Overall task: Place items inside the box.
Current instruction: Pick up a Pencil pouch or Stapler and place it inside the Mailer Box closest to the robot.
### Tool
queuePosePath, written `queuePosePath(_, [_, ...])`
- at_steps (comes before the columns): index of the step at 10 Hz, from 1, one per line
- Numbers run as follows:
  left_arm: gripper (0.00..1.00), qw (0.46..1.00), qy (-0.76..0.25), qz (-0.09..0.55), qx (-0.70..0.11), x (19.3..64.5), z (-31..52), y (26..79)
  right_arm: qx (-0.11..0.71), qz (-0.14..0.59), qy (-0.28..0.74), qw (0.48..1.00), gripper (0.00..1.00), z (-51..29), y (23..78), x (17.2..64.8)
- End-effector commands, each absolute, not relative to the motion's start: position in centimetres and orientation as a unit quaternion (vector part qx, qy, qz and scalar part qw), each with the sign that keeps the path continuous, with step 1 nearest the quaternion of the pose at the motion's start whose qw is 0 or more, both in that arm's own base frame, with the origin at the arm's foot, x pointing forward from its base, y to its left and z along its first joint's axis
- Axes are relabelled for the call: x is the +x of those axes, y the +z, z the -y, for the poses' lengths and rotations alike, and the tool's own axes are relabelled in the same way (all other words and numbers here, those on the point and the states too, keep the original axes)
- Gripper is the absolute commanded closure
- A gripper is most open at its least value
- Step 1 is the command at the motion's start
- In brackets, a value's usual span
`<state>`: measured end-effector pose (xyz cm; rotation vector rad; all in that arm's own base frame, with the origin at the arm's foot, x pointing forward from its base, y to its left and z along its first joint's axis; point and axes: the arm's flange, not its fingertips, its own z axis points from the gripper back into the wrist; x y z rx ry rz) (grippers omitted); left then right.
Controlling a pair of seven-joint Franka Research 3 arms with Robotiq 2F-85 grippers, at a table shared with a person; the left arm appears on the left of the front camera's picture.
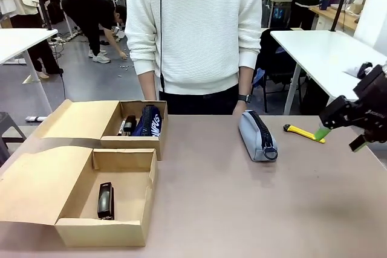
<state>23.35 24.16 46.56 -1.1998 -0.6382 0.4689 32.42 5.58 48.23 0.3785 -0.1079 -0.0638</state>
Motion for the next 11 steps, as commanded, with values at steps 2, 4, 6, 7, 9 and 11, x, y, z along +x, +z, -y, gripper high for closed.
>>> queuePosePath(2, [0.00, 0.745, 0.209, 0.303, -0.556, 23.4, -24.1, 46.6, 0.188, 0.054, -0.032, 0.980, 0.00, -5.6, 48.2, 32.4])
queuePosePath(4, [0.00, 0.745, 0.209, 0.303, -0.556, 23.4, -24.1, 46.6, 0.142, 0.087, 0.056, 0.984, 0.00, -9.3, 47.4, 37.0])
queuePosePath(6, [0.00, 0.745, 0.209, 0.303, -0.556, 23.4, -24.1, 46.6, 0.095, 0.155, 0.066, 0.981, 0.00, -13.2, 46.2, 41.2])
queuePosePath(7, [0.00, 0.745, 0.209, 0.303, -0.556, 23.4, -24.1, 46.6, 0.063, 0.229, 0.045, 0.970, 0.00, -15.1, 45.4, 42.1])
queuePosePath(9, [0.00, 0.745, 0.209, 0.303, -0.556, 23.4, -24.1, 46.6, 0.126, 0.118, 0.075, 0.982, 0.00, -12.1, 47.4, 38.0])
queuePosePath(11, [0.00, 0.745, 0.209, 0.303, -0.556, 23.4, -24.1, 46.6, 0.083, 0.178, 0.055, 0.979, 0.00, -14.6, 45.9, 41.6])
